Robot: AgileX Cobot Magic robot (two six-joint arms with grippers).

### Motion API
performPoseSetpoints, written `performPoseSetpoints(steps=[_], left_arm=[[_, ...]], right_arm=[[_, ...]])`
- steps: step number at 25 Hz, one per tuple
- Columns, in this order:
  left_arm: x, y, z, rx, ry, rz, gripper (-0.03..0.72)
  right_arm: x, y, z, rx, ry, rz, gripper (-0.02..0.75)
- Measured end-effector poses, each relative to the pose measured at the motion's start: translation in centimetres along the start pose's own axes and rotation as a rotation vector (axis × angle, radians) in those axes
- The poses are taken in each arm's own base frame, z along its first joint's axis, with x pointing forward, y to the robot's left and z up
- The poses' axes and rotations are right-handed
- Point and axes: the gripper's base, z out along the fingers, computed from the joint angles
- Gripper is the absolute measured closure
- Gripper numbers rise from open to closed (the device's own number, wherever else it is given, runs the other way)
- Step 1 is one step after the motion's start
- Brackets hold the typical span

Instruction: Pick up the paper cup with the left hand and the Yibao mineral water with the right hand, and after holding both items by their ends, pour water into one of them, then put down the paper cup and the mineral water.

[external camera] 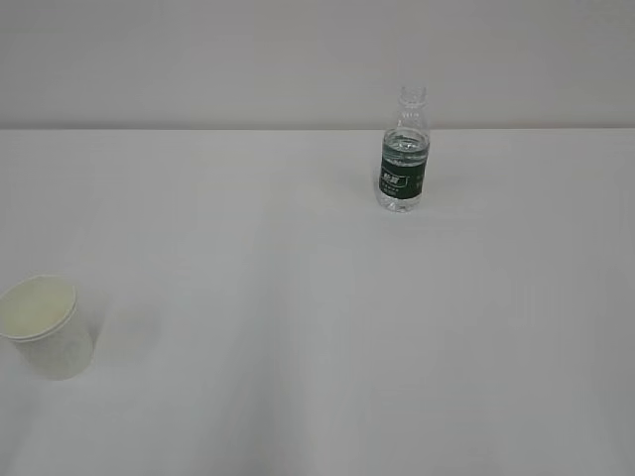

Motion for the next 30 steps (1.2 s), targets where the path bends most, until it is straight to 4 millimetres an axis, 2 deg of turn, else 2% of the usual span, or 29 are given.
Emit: performPoseSetpoints(steps=[16,19,21,23,24,27,28,30], left_arm=[[-1.4,0.0,1.0,0.015,-0.032,-0.037,0.262],[-1.4,0.0,1.0,0.015,-0.033,-0.037,0.262],[-1.4,0.0,1.0,0.015,-0.033,-0.037,0.262],[-1.4,0.0,1.0,0.015,-0.034,-0.033,0.262],[-1.4,0.0,1.0,0.015,-0.035,-0.031,0.262],[-1.5,0.0,1.0,0.016,-0.037,-0.031,0.262],[-1.5,0.0,1.0,0.016,-0.039,-0.028,0.262],[-1.6,0.0,1.0,0.020,-0.051,-0.028,0.262]], right_arm=[[-1.3,0.3,-0.1,-0.035,-0.145,-0.029,0.742],[-1.4,0.4,-0.1,-0.034,-0.157,-0.062,0.717],[-1.4,0.4,-0.1,-0.034,-0.158,-0.077,0.647],[-1.4,0.4,-0.1,-0.037,-0.156,-0.083,0.534],[-1.4,0.4,-0.1,-0.036,-0.157,-0.090,0.442],[-1.5,0.4,-0.1,-0.038,-0.172,-0.092,0.244],[-1.6,0.4,0.0,-0.039,-0.173,-0.093,0.195],[-1.8,0.5,0.2,-0.040,-0.180,-0.095,0.146]])
